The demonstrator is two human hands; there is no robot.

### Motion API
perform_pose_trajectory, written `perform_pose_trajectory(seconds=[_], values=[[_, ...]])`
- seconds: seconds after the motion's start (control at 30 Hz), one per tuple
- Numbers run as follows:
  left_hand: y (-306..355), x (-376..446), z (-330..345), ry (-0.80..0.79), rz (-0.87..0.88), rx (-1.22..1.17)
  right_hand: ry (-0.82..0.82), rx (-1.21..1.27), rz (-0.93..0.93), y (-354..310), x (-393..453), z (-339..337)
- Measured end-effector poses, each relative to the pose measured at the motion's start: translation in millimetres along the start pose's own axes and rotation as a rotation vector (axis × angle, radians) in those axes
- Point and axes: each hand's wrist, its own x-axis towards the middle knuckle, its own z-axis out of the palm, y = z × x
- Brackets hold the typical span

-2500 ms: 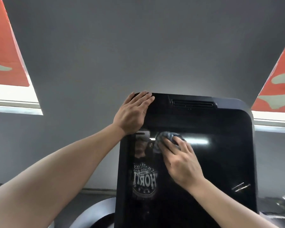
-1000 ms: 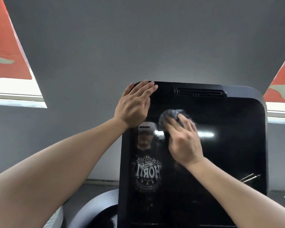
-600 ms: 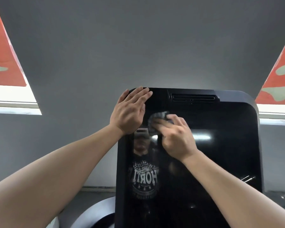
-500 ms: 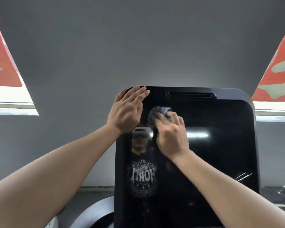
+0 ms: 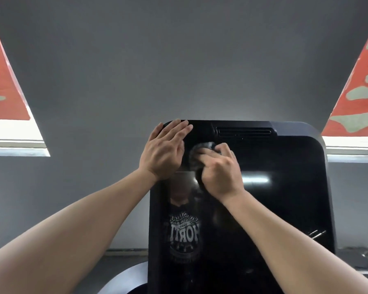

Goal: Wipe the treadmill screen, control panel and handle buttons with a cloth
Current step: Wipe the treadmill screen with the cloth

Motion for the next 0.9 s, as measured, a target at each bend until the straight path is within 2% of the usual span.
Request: perform_pose_trajectory(seconds=[0.03,0.1,0.17,0.2,0.3,0.33,0.43,0.47,0.57,0.6,0.67,0.73,0.77,0.87,0.9], values=[[0,0,0,0.004,-0.004,-0.001,-0.009,-0.003,0.024,-13,-6,5],[0,0,0,0.006,-0.003,0.005,-0.088,0.019,-0.165,-36,-30,12],[1,1,0,0.003,0.005,0.006,-0.126,0.044,-0.304,-25,-27,8],[1,1,0,0.004,0.004,0.004,-0.101,0.046,-0.257,-15,-16,9],[0,1,1,0.008,-0.001,0.006,-0.001,0.016,0.066,-17,1,11],[-1,1,1,0.009,-0.003,0.008,-0.029,0.002,0.064,-30,-7,16],[-1,1,0,0.005,-0.002,0.004,-0.139,0.015,-0.252,-43,-31,15],[0,1,1,0.005,-0.003,0.002,-0.133,0.026,-0.255,-33,-23,13],[0,1,1,0.003,-0.003,0.01,-0.021,0.028,0.047,-26,-2,12],[0,1,1,0.001,-0.006,0.011,-0.024,0.026,0.09,-33,-7,15],[0,1,0,-0.002,-0.011,0.007,-0.104,0.017,-0.09,-53,-29,19],[0,1,1,-0.004,-0.005,0.002,-0.122,0.024,-0.28,-35,-28,13],[0,1,1,-0.003,-0.005,0.002,-0.097,0.033,-0.248,-20,-18,11],[-2,1,2,0.002,-0.002,0.008,-0.002,0.0,0.058,-12,-2,8],[-2,1,2,0.004,-0.002,0.01,-0.014,-0.01,0.058,-23,-11,12]])
